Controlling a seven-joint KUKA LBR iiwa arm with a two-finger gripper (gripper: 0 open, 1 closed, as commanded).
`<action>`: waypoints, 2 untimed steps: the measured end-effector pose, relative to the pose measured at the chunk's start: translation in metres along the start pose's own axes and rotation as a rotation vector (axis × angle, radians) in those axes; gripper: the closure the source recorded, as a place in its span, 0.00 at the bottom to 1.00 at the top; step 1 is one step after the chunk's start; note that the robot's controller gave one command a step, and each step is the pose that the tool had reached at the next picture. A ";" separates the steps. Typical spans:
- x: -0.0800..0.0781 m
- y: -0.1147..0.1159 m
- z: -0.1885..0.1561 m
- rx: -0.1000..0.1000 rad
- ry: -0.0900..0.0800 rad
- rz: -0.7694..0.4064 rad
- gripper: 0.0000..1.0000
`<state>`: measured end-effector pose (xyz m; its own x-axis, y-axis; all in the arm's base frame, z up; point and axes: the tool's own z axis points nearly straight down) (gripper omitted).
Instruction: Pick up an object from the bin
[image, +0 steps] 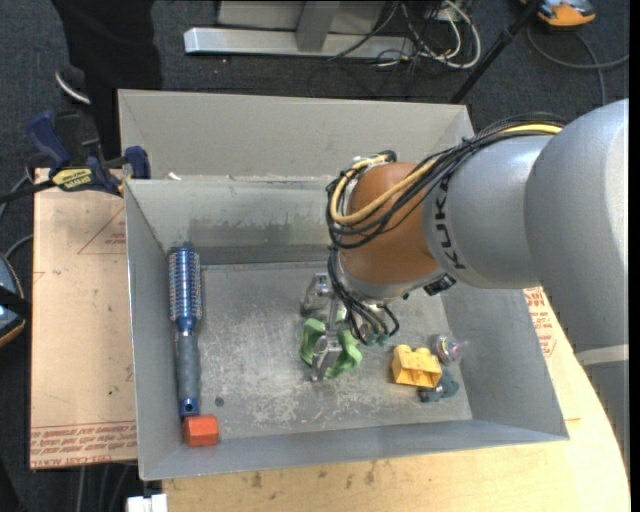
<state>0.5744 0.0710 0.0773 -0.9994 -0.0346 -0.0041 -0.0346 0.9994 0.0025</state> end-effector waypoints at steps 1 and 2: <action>-0.002 0.002 -0.004 0.000 -0.005 -0.003 1.00; -0.016 0.009 -0.146 0.001 -0.007 -0.071 1.00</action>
Offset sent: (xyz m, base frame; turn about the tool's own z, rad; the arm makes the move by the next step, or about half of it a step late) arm 0.0000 0.0000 0.0000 0.0000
